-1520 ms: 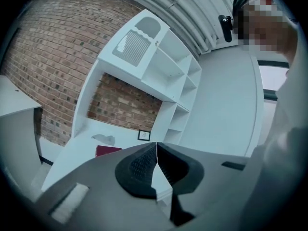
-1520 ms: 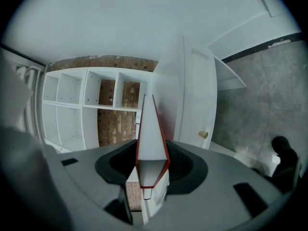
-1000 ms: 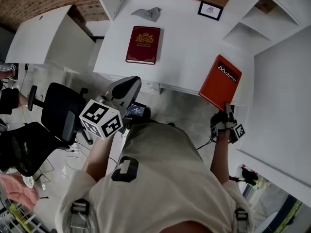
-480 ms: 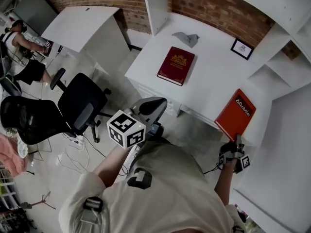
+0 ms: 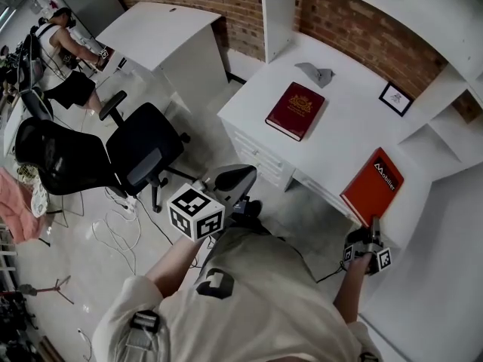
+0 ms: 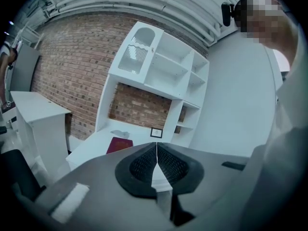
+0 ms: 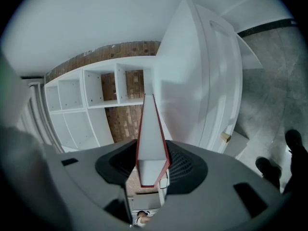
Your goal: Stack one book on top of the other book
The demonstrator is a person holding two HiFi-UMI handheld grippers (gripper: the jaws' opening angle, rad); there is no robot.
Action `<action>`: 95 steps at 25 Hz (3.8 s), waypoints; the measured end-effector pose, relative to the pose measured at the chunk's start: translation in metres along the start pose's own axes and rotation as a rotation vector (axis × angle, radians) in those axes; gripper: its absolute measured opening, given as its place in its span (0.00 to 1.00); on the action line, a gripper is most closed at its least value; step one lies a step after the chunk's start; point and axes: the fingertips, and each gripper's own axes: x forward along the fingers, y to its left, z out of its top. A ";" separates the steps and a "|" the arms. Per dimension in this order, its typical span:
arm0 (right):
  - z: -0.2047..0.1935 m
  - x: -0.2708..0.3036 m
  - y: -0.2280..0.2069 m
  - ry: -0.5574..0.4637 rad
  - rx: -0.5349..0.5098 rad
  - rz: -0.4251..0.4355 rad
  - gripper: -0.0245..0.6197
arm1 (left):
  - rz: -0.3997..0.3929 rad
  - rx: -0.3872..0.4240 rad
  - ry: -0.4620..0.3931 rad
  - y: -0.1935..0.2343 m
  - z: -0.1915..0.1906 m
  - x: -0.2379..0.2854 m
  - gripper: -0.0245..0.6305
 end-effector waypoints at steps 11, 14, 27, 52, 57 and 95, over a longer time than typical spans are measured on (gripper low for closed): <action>-0.004 0.000 -0.018 0.024 0.028 -0.022 0.29 | 0.059 0.029 0.050 -0.007 -0.006 -0.018 0.05; -0.006 0.004 -0.020 0.032 0.033 -0.037 0.29 | 0.079 0.023 0.052 -0.003 -0.010 -0.019 0.05; -0.012 0.013 0.004 0.036 -0.027 -0.025 0.29 | 0.096 0.005 0.034 0.036 -0.009 -0.020 0.05; -0.128 -0.001 0.031 -0.187 -0.085 -0.032 0.29 | -0.130 -0.073 -0.013 0.184 0.020 -0.027 0.05; -0.143 -0.003 0.036 -0.214 -0.099 -0.038 0.29 | -0.153 -0.087 -0.012 0.200 0.021 -0.029 0.05; -0.087 0.095 0.058 -0.030 0.000 0.080 0.29 | -0.061 -0.060 -0.033 0.135 0.041 0.046 0.05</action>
